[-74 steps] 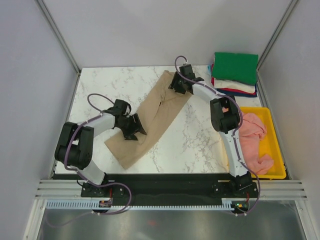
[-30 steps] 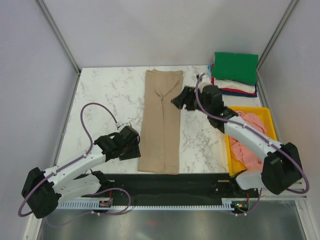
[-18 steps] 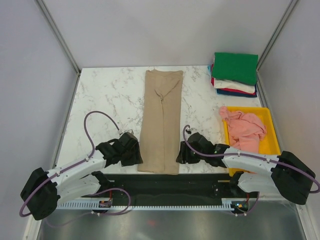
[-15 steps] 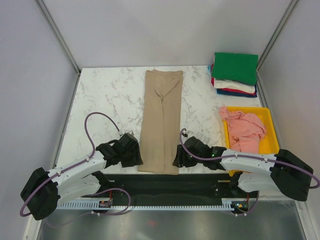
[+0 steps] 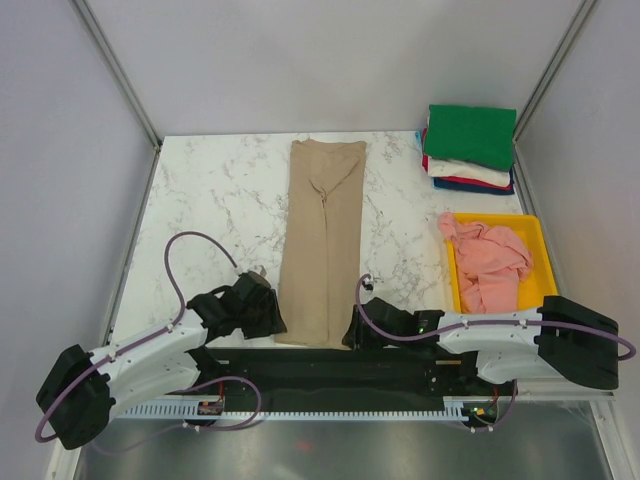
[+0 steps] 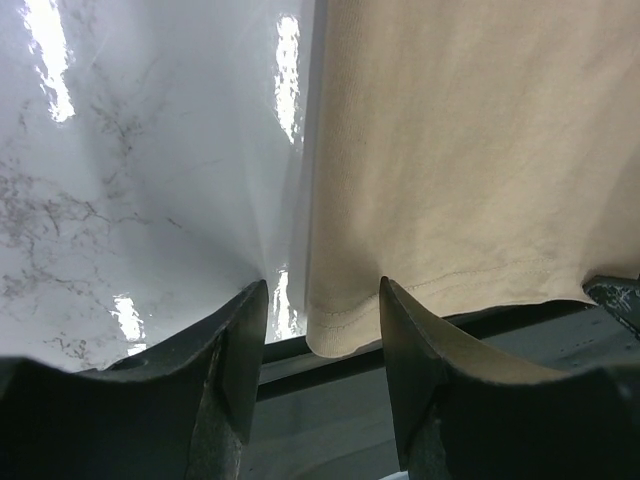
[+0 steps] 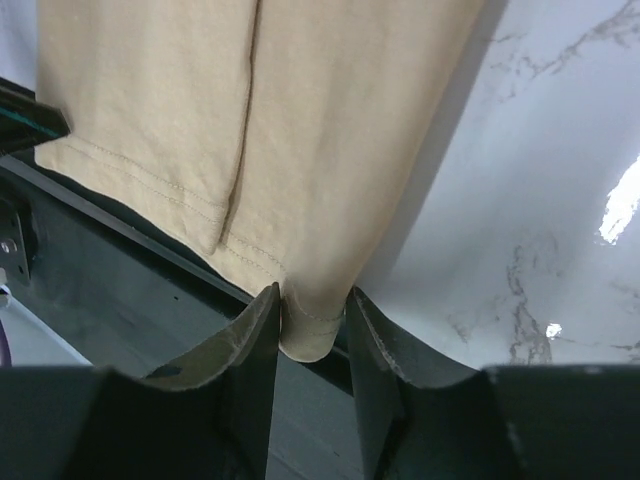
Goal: Fold and stack the t-shirts
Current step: Fold the tshirt
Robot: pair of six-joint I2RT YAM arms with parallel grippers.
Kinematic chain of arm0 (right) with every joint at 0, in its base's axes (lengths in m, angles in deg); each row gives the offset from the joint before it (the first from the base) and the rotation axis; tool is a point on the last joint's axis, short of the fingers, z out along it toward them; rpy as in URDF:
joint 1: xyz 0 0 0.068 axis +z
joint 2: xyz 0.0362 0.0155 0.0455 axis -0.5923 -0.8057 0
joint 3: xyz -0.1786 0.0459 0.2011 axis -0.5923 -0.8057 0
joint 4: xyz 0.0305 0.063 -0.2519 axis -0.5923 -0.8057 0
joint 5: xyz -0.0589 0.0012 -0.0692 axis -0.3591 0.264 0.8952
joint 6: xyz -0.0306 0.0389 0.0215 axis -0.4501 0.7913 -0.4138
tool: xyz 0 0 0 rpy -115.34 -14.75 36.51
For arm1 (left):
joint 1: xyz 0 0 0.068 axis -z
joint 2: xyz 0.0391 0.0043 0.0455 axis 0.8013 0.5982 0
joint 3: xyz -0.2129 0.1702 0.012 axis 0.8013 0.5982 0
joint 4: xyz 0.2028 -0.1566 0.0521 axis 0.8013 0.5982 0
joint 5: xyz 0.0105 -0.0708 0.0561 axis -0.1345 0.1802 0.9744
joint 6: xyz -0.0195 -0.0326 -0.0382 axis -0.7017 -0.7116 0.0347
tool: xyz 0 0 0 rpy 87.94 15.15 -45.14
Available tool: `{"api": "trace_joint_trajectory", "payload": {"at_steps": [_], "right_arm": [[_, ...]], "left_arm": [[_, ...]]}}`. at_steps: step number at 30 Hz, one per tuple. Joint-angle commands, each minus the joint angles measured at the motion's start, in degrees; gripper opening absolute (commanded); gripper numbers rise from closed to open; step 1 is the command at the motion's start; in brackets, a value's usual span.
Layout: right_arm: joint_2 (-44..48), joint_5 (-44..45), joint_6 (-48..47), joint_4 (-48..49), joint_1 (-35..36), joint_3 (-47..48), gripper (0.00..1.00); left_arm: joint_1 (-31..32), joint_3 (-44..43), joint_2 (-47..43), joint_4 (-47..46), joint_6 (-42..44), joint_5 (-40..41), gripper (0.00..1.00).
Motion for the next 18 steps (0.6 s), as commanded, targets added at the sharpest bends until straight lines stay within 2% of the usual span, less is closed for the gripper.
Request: {"api": "trace_joint_trajectory", "payload": {"at_steps": [1, 7, 10, 12, 13, 14, 15, 16, 18], "right_arm": [[1.17, 3.85, 2.42, -1.9, 0.31, -2.5, 0.4], [0.03, 4.82, 2.68, -1.9, 0.31, -2.94, 0.33], [-0.41, 5.17, 2.69, -1.99, 0.23, -3.11, 0.29], [-0.23, 5.7, 2.95, -2.08, 0.31, -3.64, 0.27], [0.03, 5.96, 3.3, -2.6, 0.31, -3.99, 0.21], [1.07, 6.23, 4.35, -2.87, 0.23, -4.86, 0.16], [1.69, 6.23, 4.79, -3.04, 0.31, -5.31, 0.11], [2.48, 6.14, 5.06, -3.57, 0.31, -5.83, 0.01], [4.5, 6.06, 5.15, -4.19, 0.23, -6.02, 0.0]], "left_arm": [[0.07, 0.27, -0.57, -1.34, -1.6, -1.7, 0.56], [0.24, 0.35, 1.1, -3.36, -0.73, -3.27, 0.54], [0.33, 1.06, 1.89, -5.29, -0.37, -4.6, 0.44], [0.33, 1.41, 1.89, -5.73, -0.2, -5.04, 0.23], [0.33, 1.32, 1.54, -5.47, -0.02, -4.69, 0.1], [0.42, 1.23, 0.15, -4.86, 0.68, -4.17, 0.02], [0.42, 1.15, -0.91, -3.98, 0.68, -2.77, 0.02], [0.42, 1.23, -2.23, -2.84, 0.16, -2.15, 0.02], [0.42, 1.06, -4.78, -2.48, -0.02, -2.14, 0.02]]}}
